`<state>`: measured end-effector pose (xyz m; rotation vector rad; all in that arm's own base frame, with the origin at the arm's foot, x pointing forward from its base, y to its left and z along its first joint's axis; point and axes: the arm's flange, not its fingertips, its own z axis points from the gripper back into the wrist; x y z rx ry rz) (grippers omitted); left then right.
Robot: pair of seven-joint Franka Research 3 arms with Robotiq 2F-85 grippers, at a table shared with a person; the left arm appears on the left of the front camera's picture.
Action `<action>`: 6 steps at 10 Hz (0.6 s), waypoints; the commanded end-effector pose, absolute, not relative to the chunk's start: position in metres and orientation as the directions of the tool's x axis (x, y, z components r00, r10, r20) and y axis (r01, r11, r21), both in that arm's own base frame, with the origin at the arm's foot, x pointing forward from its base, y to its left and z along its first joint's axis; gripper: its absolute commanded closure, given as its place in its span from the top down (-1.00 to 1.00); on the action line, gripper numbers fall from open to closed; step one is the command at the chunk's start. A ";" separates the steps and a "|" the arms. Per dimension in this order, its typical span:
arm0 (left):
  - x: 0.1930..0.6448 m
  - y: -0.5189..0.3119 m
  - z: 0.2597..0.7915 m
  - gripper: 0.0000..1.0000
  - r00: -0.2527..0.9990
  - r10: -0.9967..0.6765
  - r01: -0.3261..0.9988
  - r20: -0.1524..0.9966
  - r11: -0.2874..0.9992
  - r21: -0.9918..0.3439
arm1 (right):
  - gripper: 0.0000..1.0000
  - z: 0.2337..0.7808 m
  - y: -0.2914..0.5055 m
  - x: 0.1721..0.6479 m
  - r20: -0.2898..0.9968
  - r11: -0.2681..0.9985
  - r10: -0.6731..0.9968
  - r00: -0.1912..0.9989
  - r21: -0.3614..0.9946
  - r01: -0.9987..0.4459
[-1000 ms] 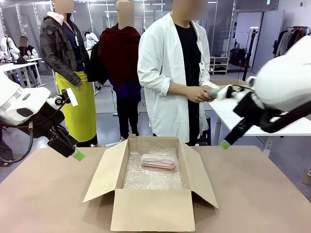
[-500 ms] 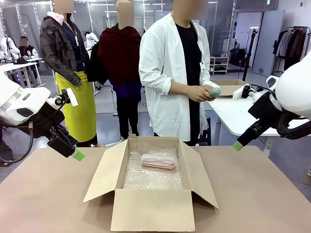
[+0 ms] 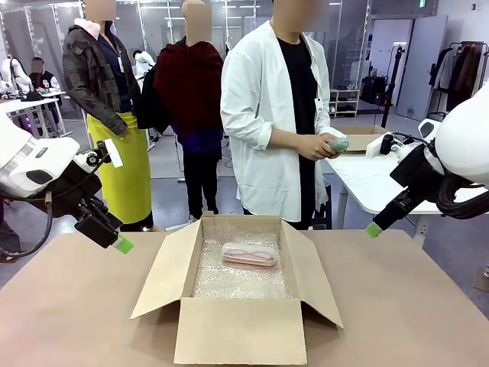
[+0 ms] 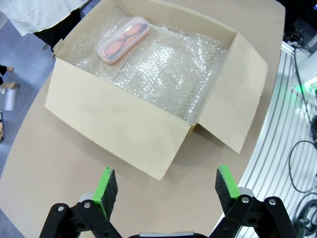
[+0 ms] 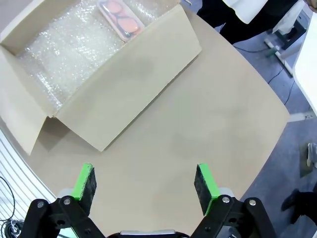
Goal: Pack the glasses set securely to prepare it for shipping.
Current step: Put the Glasses case from the right side of the table into the Package Box.
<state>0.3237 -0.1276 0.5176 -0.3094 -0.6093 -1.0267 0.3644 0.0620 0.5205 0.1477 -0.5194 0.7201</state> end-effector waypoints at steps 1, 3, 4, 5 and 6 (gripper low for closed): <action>0.325 -0.126 0.518 1.00 0.357 -0.696 0.875 0.622 0.482 0.037 | 1.00 0.522 0.062 0.366 0.505 0.747 0.592 0.628 -0.053 -0.663; 0.325 -0.126 0.518 1.00 0.357 -0.696 0.875 0.622 0.482 0.037 | 1.00 0.522 0.062 0.366 0.505 0.747 0.592 0.628 -0.053 -0.663; 0.325 -0.126 0.518 1.00 0.357 -0.696 0.875 0.622 0.482 0.037 | 1.00 0.522 0.062 0.366 0.505 0.747 0.592 0.628 -0.053 -0.663; 0.325 -0.126 0.518 1.00 0.357 -0.696 0.875 0.622 0.482 0.037 | 1.00 0.522 0.062 0.366 0.505 0.747 0.592 0.628 -0.053 -0.663; 0.325 -0.126 0.518 1.00 0.357 -0.696 0.875 0.622 0.482 0.037 | 1.00 0.522 0.062 0.366 0.505 0.747 0.592 0.628 -0.053 -0.663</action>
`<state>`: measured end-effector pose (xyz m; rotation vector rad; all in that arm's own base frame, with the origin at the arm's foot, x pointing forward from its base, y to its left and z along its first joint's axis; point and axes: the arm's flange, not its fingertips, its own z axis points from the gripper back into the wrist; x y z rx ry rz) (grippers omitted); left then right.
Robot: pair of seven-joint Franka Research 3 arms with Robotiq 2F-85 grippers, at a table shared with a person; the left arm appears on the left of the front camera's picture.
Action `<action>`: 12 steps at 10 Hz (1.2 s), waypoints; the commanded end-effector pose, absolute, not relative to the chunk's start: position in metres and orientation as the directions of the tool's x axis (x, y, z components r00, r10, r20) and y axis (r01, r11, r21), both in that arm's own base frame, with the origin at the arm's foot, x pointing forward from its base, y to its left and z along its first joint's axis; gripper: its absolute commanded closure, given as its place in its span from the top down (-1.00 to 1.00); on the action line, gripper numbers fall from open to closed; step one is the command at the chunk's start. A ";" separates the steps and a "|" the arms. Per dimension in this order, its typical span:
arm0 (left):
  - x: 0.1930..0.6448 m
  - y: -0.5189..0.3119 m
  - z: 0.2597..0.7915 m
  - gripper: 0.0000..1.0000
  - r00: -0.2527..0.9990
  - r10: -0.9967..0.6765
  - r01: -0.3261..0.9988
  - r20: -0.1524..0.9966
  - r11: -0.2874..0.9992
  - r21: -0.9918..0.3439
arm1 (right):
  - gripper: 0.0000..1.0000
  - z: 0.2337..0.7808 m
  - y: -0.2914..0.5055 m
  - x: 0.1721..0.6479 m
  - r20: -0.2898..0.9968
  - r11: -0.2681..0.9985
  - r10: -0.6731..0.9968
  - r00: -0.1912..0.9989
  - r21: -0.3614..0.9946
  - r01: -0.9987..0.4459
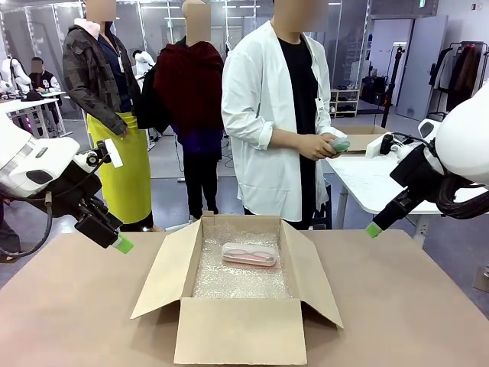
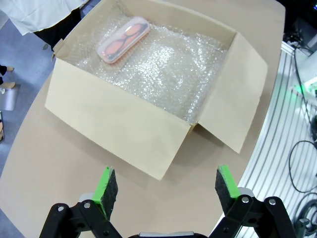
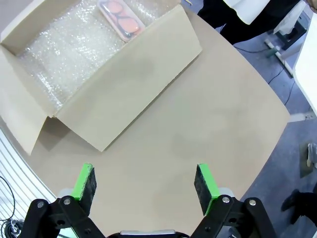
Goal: Pack the glasses set securely to prepare it for shipping.
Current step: Put the Glasses case from the right side of the table into the Package Box.
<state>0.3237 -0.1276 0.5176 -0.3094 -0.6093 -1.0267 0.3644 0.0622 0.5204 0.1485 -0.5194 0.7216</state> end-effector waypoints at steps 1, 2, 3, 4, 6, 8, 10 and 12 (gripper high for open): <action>0.325 -0.126 0.518 1.00 0.357 -0.696 0.875 0.622 0.482 0.037 | 1.00 0.522 0.062 0.366 0.505 0.747 0.592 0.628 -0.053 -0.663; 0.325 -0.126 0.518 1.00 0.357 -0.696 0.875 0.622 0.482 0.037 | 1.00 0.522 0.062 0.366 0.505 0.747 0.592 0.628 -0.053 -0.663; 0.325 -0.126 0.518 1.00 0.357 -0.696 0.875 0.622 0.482 0.037 | 1.00 0.522 0.062 0.366 0.505 0.747 0.592 0.628 -0.053 -0.663; 0.325 -0.126 0.518 1.00 0.357 -0.696 0.875 0.622 0.482 0.037 | 1.00 0.522 0.062 0.366 0.505 0.747 0.592 0.628 -0.053 -0.663; 0.325 -0.126 0.518 1.00 0.357 -0.696 0.875 0.622 0.482 0.037 | 1.00 0.522 0.062 0.366 0.505 0.747 0.592 0.628 -0.053 -0.663; 0.325 -0.126 0.518 1.00 0.357 -0.696 0.875 0.622 0.482 0.037 | 1.00 0.522 0.062 0.366 0.505 0.747 0.592 0.628 -0.053 -0.663; 0.325 -0.126 0.518 1.00 0.357 -0.696 0.875 0.622 0.482 0.037 | 1.00 0.522 0.062 0.366 0.505 0.747 0.592 0.628 -0.053 -0.663; 0.325 -0.126 0.518 1.00 0.357 -0.696 0.875 0.622 0.482 0.037 | 1.00 0.522 0.062 0.366 0.505 0.747 0.592 0.628 -0.053 -0.663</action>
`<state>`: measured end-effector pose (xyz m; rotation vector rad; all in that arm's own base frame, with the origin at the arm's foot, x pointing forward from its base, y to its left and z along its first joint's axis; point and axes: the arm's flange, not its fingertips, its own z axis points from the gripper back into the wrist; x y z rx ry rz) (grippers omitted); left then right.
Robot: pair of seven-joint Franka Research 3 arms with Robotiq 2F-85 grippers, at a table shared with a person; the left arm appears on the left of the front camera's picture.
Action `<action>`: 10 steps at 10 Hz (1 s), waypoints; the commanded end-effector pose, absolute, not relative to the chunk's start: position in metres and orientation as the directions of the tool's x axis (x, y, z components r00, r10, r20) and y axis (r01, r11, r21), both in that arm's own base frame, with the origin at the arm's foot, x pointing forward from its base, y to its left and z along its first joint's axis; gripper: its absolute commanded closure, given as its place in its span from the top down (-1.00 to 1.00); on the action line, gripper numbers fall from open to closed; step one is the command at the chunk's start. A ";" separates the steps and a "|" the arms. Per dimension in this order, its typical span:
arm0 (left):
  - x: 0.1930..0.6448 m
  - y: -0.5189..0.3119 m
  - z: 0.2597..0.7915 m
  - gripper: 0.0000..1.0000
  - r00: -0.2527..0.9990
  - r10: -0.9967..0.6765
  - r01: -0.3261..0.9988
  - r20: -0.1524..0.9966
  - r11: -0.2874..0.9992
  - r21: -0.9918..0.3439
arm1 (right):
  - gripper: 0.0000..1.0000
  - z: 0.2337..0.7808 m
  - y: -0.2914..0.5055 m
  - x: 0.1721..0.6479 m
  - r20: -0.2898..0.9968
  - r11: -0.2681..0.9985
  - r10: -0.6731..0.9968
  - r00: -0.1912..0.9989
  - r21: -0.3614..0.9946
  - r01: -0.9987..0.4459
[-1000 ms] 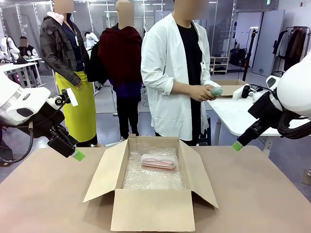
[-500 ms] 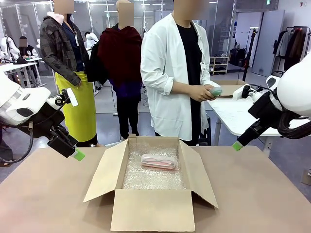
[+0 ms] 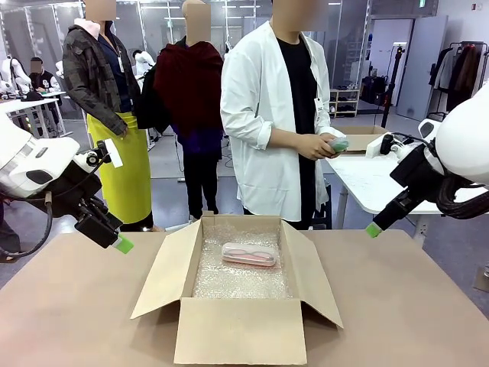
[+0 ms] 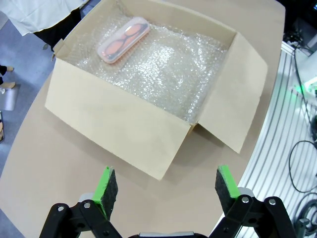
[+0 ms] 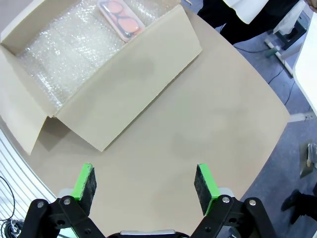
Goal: Pack the glasses set securely to prepare it for shipping.
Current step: Put the Glasses case from the right side of the table into the Package Box.
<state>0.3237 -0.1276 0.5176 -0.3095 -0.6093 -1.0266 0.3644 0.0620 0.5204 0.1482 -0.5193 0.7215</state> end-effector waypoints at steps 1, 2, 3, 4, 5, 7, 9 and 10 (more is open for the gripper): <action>0.325 -0.126 0.518 1.00 0.357 -0.696 0.875 0.622 0.482 0.037 | 1.00 0.522 0.062 0.366 0.505 0.747 0.592 0.628 -0.053 -0.663; 0.325 -0.126 0.518 1.00 0.357 -0.696 0.875 0.622 0.482 0.037 | 1.00 0.522 0.062 0.366 0.505 0.747 0.592 0.628 -0.053 -0.663; 0.325 -0.126 0.518 1.00 0.357 -0.696 0.875 0.622 0.482 0.037 | 1.00 0.522 0.062 0.366 0.505 0.747 0.592 0.628 -0.053 -0.663; 0.325 -0.126 0.518 1.00 0.357 -0.696 0.875 0.622 0.482 0.037 | 1.00 0.522 0.062 0.366 0.505 0.747 0.592 0.628 -0.053 -0.663; 0.325 -0.126 0.518 1.00 0.357 -0.696 0.875 0.622 0.482 0.037 | 1.00 0.522 0.062 0.366 0.505 0.747 0.592 0.628 -0.053 -0.663; 0.325 -0.126 0.518 1.00 0.357 -0.696 0.875 0.622 0.482 0.037 | 1.00 0.522 0.062 0.366 0.505 0.747 0.592 0.628 -0.053 -0.663; 0.325 -0.126 0.518 1.00 0.357 -0.696 0.875 0.622 0.482 0.037 | 1.00 0.522 0.062 0.366 0.505 0.747 0.592 0.628 -0.053 -0.663; 0.325 -0.126 0.518 1.00 0.357 -0.696 0.875 0.622 0.482 0.037 | 1.00 0.522 0.062 0.366 0.505 0.747 0.592 0.628 -0.053 -0.663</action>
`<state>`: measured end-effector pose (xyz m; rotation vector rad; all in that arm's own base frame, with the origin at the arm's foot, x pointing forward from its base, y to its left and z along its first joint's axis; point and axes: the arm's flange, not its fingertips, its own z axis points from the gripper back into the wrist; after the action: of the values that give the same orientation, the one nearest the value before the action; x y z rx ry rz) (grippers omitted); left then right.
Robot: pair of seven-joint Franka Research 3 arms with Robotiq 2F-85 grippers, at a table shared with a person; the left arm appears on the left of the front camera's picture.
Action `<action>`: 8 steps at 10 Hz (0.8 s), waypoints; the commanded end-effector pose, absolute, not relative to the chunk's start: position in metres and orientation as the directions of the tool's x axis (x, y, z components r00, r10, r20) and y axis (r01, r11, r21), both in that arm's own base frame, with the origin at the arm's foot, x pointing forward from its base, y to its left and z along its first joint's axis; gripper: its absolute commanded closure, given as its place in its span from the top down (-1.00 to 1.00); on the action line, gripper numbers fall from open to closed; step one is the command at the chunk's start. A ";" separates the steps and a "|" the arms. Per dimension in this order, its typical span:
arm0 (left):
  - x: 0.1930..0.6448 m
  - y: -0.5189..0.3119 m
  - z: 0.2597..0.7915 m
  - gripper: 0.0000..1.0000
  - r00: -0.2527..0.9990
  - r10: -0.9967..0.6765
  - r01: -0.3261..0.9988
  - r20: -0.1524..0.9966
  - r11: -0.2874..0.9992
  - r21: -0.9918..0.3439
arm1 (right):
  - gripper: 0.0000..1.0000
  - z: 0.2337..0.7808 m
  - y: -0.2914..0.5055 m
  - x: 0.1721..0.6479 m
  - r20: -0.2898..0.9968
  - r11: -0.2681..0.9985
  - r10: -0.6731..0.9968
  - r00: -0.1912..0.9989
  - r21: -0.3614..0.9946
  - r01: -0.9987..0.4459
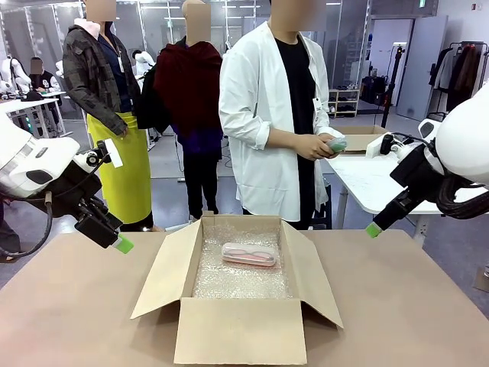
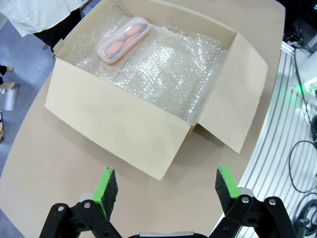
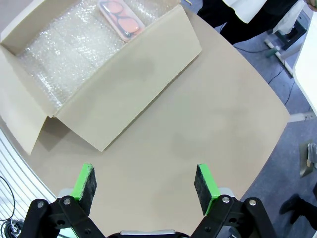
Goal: Pack the glasses set securely to prepare it for shipping.
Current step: Put the Glasses case from the right side of the table into the Package Box.
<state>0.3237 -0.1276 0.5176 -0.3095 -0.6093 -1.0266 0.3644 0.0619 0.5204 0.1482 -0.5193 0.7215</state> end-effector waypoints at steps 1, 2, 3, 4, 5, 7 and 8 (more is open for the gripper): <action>0.325 -0.126 0.518 1.00 0.357 -0.696 0.875 0.622 0.482 0.037 | 1.00 0.522 0.062 0.366 0.505 0.747 0.592 0.628 -0.053 -0.663; 0.325 -0.126 0.518 1.00 0.357 -0.696 0.875 0.622 0.482 0.037 | 1.00 0.522 0.062 0.366 0.505 0.747 0.592 0.628 -0.053 -0.663; 0.325 -0.126 0.518 1.00 0.357 -0.696 0.875 0.622 0.482 0.037 | 1.00 0.522 0.062 0.366 0.505 0.747 0.592 0.628 -0.053 -0.663; 0.325 -0.126 0.518 1.00 0.357 -0.696 0.875 0.622 0.482 0.037 | 1.00 0.522 0.062 0.366 0.505 0.747 0.592 0.628 -0.053 -0.663; 0.325 -0.126 0.518 1.00 0.357 -0.696 0.875 0.622 0.482 0.037 | 1.00 0.522 0.062 0.366 0.505 0.747 0.592 0.628 -0.053 -0.663; 0.325 -0.126 0.518 1.00 0.357 -0.696 0.875 0.622 0.482 0.037 | 1.00 0.522 0.062 0.366 0.505 0.747 0.592 0.628 -0.053 -0.663; 0.325 -0.126 0.518 1.00 0.357 -0.696 0.875 0.622 0.482 0.037 | 1.00 0.522 0.062 0.366 0.505 0.747 0.592 0.628 -0.053 -0.663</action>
<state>0.3237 -0.1276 0.5176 -0.3095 -0.6093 -1.0266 0.3645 0.0619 0.5204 0.1482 -0.5193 0.7215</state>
